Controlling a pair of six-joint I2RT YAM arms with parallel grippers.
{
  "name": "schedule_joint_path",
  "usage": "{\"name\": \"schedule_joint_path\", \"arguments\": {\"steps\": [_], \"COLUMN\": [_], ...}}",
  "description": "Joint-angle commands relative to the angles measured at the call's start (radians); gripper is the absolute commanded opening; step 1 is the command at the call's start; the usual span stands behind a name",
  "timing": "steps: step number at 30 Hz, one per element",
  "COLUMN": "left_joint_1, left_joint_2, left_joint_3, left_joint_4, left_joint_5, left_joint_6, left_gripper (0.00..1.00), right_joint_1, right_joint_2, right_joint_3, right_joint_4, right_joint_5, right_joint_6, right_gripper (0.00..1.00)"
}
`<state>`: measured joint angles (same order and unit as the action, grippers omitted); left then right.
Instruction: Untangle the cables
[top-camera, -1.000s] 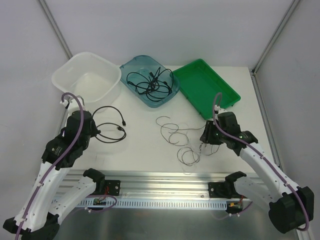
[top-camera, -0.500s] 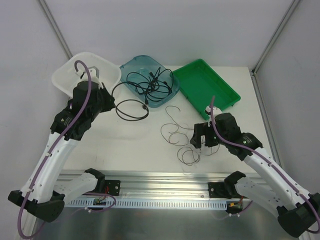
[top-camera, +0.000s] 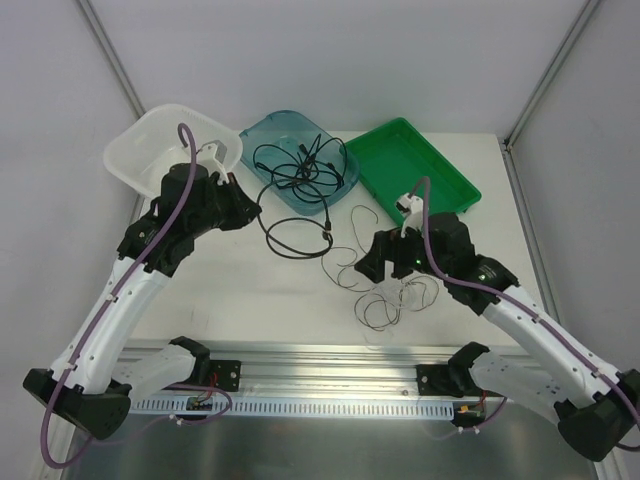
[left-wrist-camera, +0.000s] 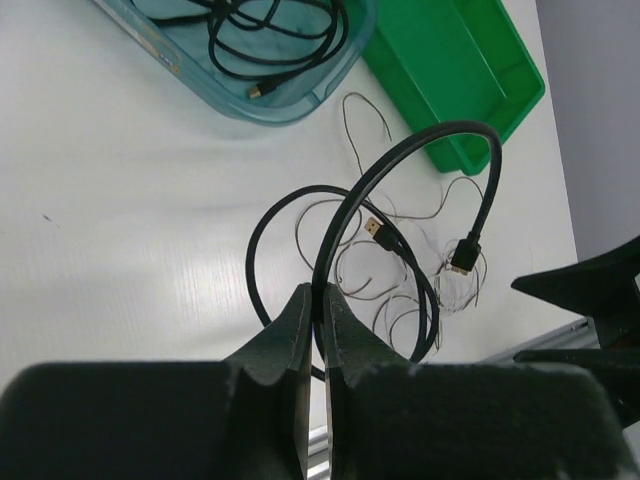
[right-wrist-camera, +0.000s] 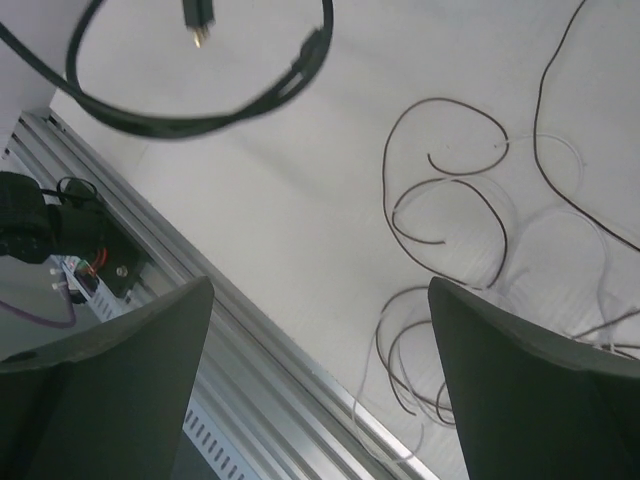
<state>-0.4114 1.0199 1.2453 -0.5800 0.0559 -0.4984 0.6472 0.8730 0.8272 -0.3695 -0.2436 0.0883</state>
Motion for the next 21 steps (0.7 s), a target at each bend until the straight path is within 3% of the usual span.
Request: {"name": "schedule_joint_path", "arguments": {"steps": [1,6,13,21], "left_joint_1": [-0.004,-0.021,-0.056,-0.096], "left_joint_2": [-0.027,-0.044,-0.083,-0.106], "left_joint_3": [-0.043,-0.108,-0.190,-0.251], "left_joint_4": [0.091,0.132,0.181,0.241], "left_joint_5": [0.079,0.088,0.036,-0.004], "left_joint_6": [-0.072,-0.088,-0.120,-0.135], "left_gripper": [0.00,0.00,0.00,0.00], "right_joint_1": [0.032,0.068,0.120,0.143], "right_joint_2": [0.072,0.159,0.260,0.383], "right_joint_3": [0.058,0.056,0.061,0.081], "right_joint_4": [0.139,0.233,0.276,0.303], "right_joint_5": [0.029,0.111,0.268,0.303], "right_joint_6": [0.105,0.284,0.471,0.550], "right_gripper": [0.93,0.89,0.76,0.63]}}
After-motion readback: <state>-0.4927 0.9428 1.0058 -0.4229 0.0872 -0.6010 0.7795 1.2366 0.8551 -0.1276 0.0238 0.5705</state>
